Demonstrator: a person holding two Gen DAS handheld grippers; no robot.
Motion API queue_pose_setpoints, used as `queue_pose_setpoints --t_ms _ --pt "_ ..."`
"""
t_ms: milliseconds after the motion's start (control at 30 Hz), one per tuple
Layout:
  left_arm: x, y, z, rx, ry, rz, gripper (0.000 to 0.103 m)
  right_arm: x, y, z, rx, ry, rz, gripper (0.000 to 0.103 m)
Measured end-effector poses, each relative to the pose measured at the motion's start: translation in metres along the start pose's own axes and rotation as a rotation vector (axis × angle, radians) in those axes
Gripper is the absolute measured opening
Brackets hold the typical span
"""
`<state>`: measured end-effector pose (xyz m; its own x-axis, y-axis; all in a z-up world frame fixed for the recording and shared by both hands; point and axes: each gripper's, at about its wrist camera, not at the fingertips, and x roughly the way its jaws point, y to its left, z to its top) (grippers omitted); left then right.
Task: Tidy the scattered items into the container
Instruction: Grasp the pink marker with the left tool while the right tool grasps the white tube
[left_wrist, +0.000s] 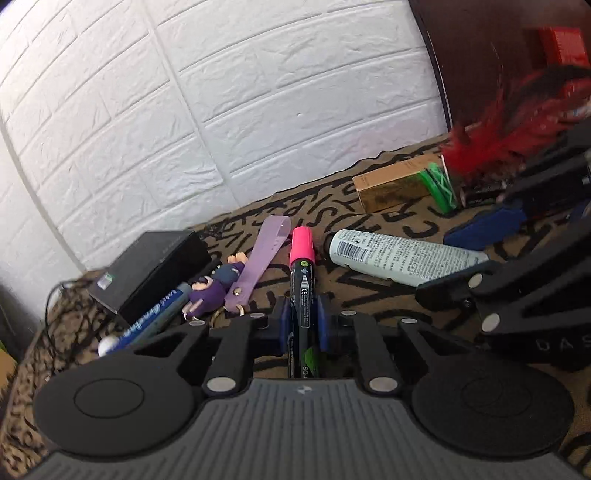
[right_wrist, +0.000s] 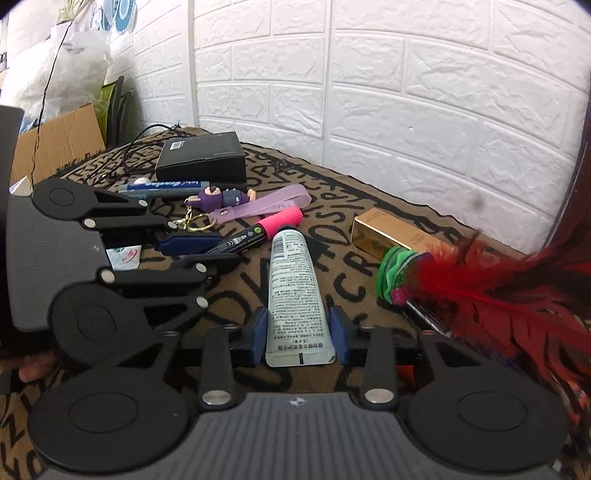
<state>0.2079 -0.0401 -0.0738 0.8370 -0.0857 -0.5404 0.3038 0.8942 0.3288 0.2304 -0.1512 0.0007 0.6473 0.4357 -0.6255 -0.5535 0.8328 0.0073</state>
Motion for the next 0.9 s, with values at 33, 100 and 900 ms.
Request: queue_pose_setpoints --t_ms 33,100,900 --pt "-0.002 0.003 -0.001 -0.016 0.004 -0.009 0.017 -0.003 0.0 -0.002 0.006 0.003 0.004 0.034" --pt "-0.009 0.004 -0.005 -0.035 0.006 -0.025 0.017 -0.009 0.001 -0.008 0.015 0.006 0.011 0.034" --pt "-0.049 0.002 -0.03 -0.112 0.022 0.009 0.069 -0.036 0.02 -0.04 0.013 -0.015 -0.001 0.076"
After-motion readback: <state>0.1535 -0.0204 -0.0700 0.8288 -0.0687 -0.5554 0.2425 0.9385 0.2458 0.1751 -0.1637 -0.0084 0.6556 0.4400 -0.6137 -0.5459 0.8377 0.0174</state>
